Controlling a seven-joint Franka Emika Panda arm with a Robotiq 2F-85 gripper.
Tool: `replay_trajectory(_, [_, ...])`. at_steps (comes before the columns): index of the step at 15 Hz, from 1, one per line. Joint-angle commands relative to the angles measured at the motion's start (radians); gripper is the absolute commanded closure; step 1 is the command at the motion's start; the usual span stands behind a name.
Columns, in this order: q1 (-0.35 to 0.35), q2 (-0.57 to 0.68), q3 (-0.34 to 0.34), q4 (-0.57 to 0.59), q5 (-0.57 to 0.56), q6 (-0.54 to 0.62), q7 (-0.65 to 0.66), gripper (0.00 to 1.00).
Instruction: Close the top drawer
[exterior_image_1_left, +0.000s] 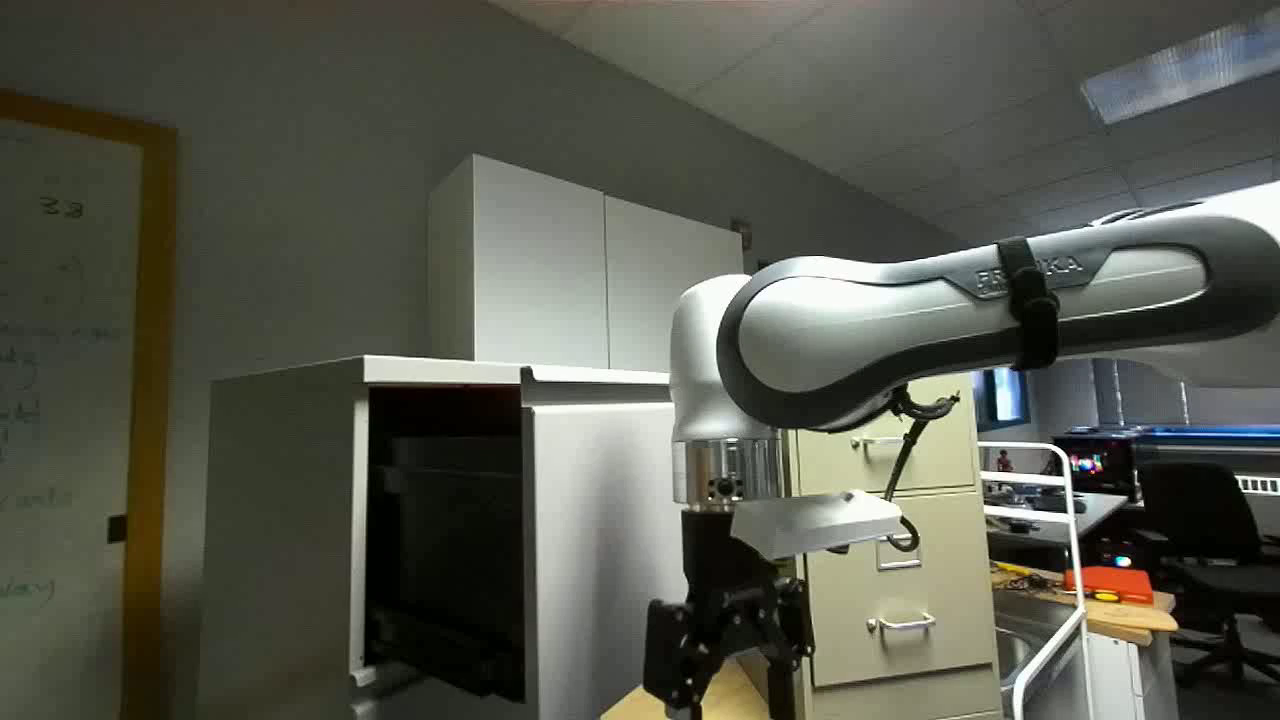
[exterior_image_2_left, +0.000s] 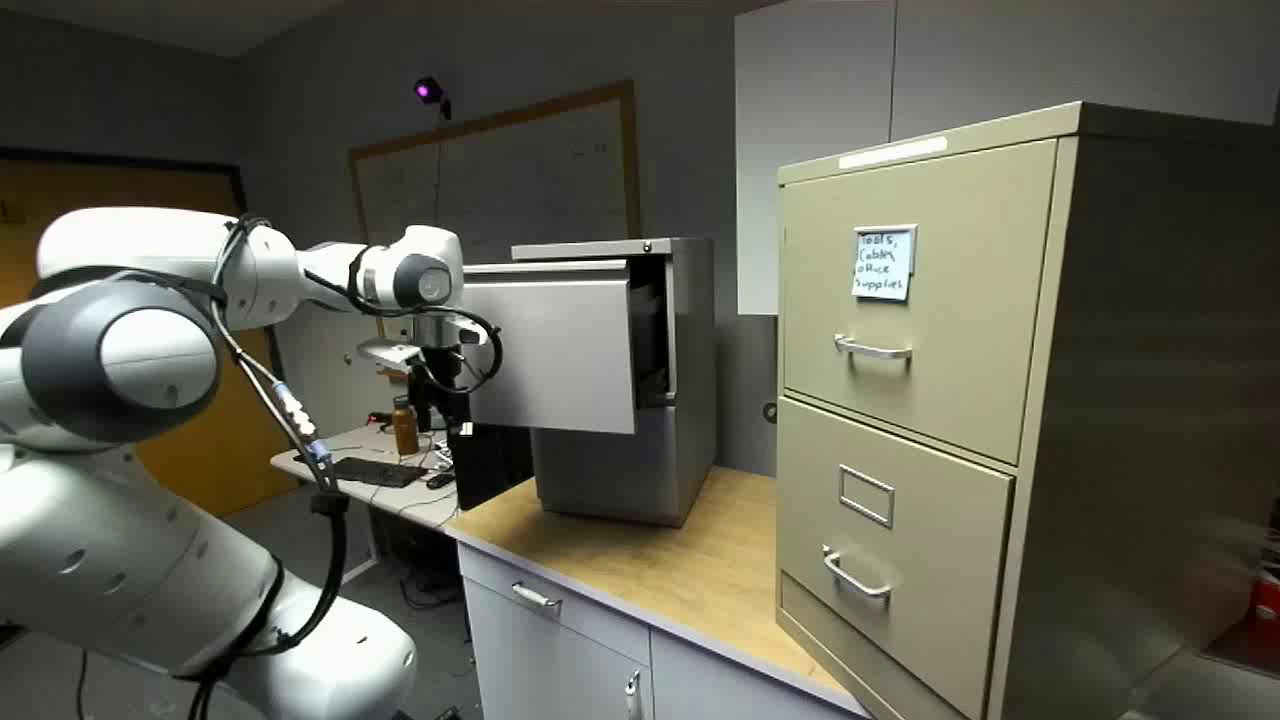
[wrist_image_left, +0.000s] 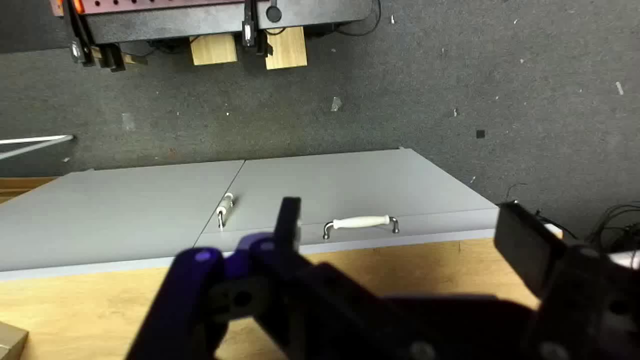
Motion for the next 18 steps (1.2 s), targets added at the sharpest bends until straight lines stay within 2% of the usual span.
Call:
replay_trajectory(1, [-0.001, 0.001, 0.001, 0.004, 0.0, -0.001, 0.0, 0.0])
replay_trajectory(18, [-0.002, 0.002, 0.0, 0.0, 0.001, 0.016, -0.002, 0.0])
